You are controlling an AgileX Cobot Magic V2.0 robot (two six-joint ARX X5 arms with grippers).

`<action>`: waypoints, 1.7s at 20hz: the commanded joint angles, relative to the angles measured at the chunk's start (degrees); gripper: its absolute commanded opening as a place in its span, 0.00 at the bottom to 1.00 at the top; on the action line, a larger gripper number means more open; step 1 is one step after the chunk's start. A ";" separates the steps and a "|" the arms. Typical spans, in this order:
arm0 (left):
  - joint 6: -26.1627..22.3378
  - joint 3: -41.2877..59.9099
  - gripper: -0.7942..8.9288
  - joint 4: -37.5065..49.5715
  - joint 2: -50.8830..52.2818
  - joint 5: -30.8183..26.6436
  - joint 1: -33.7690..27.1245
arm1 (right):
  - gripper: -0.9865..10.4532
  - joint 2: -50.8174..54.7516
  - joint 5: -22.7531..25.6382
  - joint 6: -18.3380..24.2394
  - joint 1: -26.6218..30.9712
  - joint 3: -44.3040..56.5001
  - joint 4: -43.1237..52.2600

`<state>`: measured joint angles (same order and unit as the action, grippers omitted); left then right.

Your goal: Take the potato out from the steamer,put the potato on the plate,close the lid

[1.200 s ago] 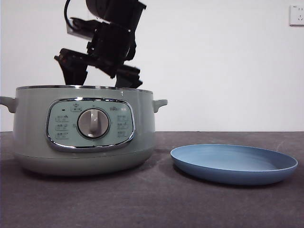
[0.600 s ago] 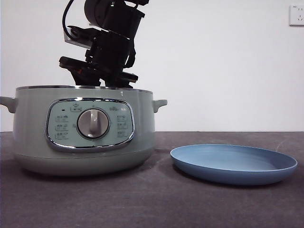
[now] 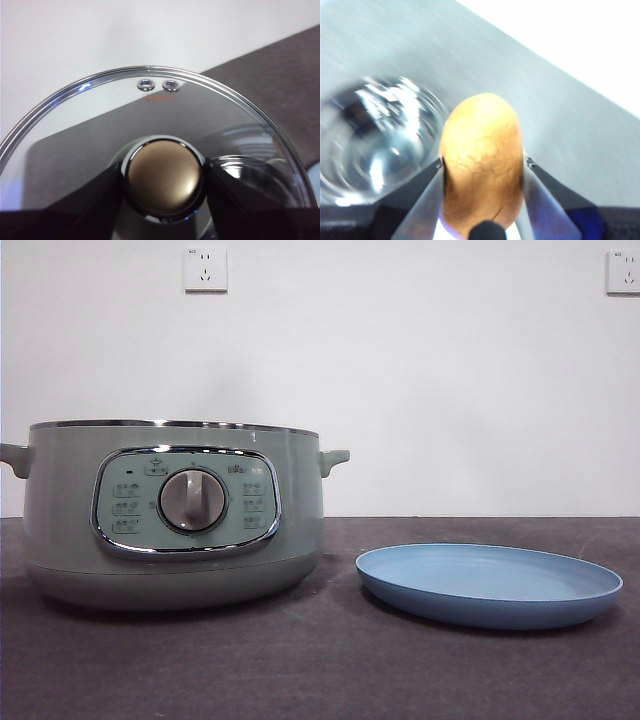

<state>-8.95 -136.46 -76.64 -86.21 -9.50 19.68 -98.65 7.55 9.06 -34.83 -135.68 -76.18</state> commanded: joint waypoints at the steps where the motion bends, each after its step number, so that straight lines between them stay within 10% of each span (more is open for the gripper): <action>1: -0.11 -0.70 0.07 0.94 -0.02 2.84 0.09 | 0.08 0.22 0.07 -4.17 3.91 0.61 -2.75; 13: -0.13 -0.70 0.08 1.09 -3.67 8.55 0.15 | 0.08 0.26 -13.62 -8.55 14.43 20.48 -2.73; 25: -0.17 -0.70 0.08 0.42 -3.76 8.52 0.15 | 0.08 0.26 -13.55 -9.68 12.94 56.96 23.91; 34: -0.17 -0.70 0.08 0.20 -3.76 8.55 0.15 | 0.08 -1.46 -13.46 -9.44 11.82 63.58 31.17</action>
<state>-8.95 -136.46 -76.62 -90.32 -0.89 19.81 -99.20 -6.00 -0.23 -22.87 -72.84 -45.04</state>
